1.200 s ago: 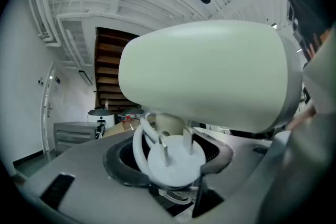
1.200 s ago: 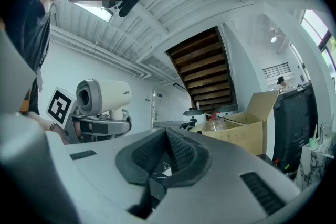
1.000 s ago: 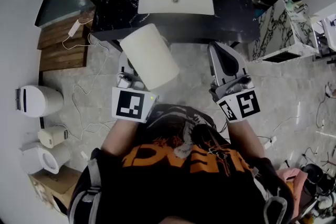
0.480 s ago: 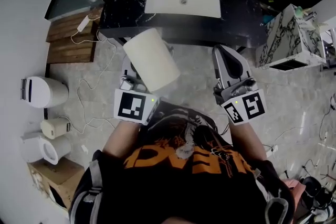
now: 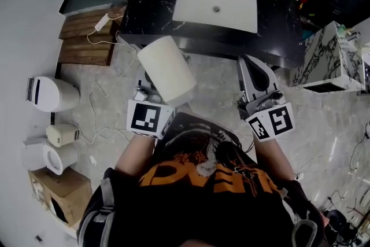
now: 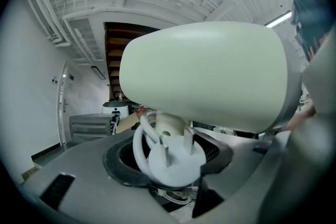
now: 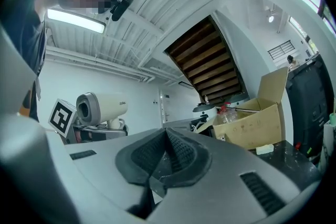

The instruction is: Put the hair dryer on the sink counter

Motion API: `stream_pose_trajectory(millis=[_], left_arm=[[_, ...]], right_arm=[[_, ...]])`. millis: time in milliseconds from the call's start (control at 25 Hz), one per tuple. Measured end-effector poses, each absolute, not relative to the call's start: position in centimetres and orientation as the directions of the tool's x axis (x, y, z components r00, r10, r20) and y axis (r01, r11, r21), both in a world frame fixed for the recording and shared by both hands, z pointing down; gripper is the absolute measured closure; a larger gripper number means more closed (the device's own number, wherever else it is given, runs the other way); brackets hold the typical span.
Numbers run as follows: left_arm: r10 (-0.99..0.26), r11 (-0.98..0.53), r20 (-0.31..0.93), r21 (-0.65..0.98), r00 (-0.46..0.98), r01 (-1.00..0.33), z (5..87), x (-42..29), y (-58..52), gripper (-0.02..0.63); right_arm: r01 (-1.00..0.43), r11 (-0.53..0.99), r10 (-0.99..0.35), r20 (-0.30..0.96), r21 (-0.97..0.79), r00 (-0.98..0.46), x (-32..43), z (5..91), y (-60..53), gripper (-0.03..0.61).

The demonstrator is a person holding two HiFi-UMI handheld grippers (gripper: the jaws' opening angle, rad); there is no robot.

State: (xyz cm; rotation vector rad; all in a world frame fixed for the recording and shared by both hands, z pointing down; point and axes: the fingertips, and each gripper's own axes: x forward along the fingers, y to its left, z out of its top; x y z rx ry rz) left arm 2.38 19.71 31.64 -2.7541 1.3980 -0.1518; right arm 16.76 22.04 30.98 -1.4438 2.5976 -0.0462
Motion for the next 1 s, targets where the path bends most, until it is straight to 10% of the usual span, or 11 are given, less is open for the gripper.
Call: stream_pose_trajectory(millis=[1000], left_arm=[[-0.778,-0.626,0.069,-0.008,0.624,-0.780,33.9,-5.7,-14.7,0.370]], right_arm=[[-0.861,0.499,-0.867,-0.077,-0.099,-0.493,7.9,30.9,-11.8,0.565]])
